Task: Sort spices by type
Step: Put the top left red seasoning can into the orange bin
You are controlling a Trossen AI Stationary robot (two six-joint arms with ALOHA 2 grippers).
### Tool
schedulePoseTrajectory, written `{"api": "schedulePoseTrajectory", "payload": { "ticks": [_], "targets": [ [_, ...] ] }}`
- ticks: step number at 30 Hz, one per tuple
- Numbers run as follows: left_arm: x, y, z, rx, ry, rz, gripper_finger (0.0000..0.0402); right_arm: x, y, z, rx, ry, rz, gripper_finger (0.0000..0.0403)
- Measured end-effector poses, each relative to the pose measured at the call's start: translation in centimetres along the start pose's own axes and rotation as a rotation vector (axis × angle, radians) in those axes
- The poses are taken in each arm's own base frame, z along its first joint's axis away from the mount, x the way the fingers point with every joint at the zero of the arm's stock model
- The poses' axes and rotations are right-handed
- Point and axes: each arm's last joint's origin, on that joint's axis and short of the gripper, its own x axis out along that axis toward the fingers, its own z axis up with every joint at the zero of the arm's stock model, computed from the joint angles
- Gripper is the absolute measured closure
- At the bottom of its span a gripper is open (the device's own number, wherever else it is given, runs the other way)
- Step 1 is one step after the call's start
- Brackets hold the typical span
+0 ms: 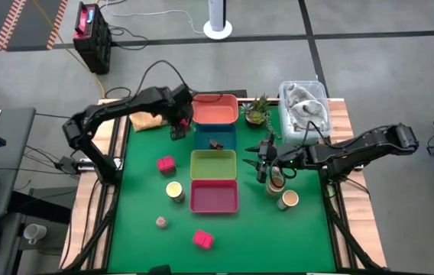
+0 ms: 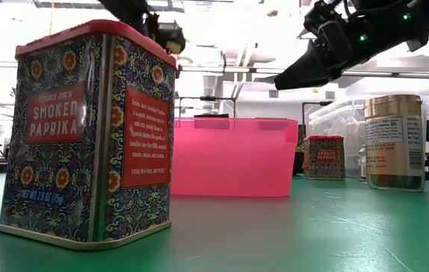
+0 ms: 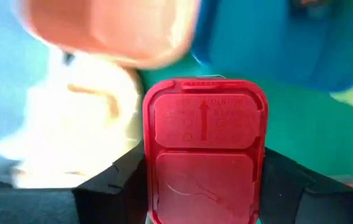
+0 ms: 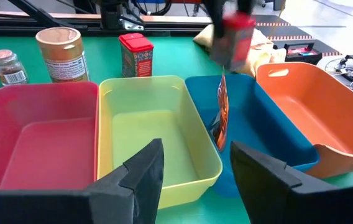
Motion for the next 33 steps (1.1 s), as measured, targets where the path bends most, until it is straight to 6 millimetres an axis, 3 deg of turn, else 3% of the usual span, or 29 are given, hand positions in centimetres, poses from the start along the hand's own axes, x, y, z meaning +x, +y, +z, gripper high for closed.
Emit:
{"api": "schedulePoseTrajectory", "payload": {
  "ticks": [7, 12, 21, 33],
  "targets": [
    [-5.2, 2.5, 2.7, 0.016, -0.201, 0.096, 0.0195, 0.1, -0.4, 0.0, 0.006, 0.004, -0.018, 0.0190],
    [-5.9, 4.4, 3.4, -0.042, -0.339, 0.101, 0.0195, 0.1, -0.4, 0.0, 0.007, 0.002, -0.018, 0.0190],
    [-0.3, 5.7, 4.9, -0.354, -0.290, 0.023, 0.0195, 0.1, -0.4, 0.0, 0.017, -0.004, -0.018, 0.0190],
    [5.5, 6.5, 5.6, -0.547, -0.157, -0.010, 0.0189, 0.1, -0.4, 0.1, 0.019, -0.004, -0.018, 0.0190]
  ]
}}
